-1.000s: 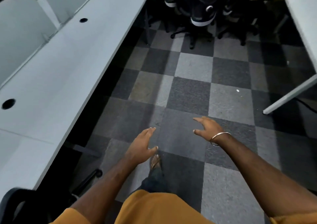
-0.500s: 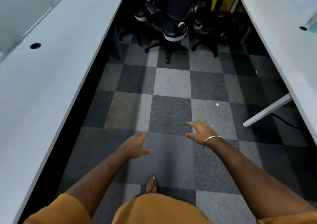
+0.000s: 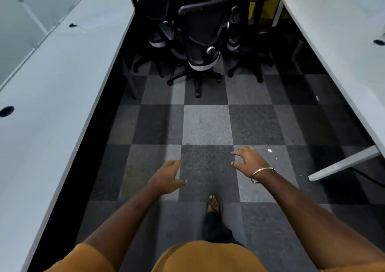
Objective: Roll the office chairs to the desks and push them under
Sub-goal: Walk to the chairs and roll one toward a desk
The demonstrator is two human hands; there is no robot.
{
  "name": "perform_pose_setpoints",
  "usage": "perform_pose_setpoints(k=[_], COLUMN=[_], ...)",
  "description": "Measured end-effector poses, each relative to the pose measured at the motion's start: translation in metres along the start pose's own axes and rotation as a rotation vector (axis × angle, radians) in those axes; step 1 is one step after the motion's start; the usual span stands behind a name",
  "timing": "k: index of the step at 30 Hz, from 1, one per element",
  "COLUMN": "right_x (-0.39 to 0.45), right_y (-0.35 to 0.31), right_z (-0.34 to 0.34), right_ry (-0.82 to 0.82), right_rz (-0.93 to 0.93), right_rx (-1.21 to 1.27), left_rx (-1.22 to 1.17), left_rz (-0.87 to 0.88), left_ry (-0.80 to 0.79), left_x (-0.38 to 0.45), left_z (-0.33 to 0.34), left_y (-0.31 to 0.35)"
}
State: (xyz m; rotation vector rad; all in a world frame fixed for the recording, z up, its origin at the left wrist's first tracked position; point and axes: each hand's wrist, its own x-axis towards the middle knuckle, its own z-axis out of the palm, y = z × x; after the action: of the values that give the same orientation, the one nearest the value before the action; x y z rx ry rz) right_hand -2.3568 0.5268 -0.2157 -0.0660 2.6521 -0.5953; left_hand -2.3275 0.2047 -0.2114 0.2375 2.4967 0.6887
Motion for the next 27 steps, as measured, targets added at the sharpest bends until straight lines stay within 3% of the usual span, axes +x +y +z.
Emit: perform_pose_setpoints(k=[7,13,27], right_x=[0.137,0.243,0.518], right_y=[0.028,0.034,0.038], right_z=[-0.079,-0.133,-0.243], right_ry=[-0.219,-0.207,-0.233], right_rz=[0.073,0.041,0.071], right_rx=[-0.087,-0.088,-0.107], left_rx=[-0.067,-0.079,-0.123], left_rz=[-0.057,-0.073,-0.149], left_ry=[0.009,0.002,-0.063], left_x=[0.136,0.246,0.516], left_z=[-0.054,-0.102,-0.254], left_y=[0.048,0.07,0.049])
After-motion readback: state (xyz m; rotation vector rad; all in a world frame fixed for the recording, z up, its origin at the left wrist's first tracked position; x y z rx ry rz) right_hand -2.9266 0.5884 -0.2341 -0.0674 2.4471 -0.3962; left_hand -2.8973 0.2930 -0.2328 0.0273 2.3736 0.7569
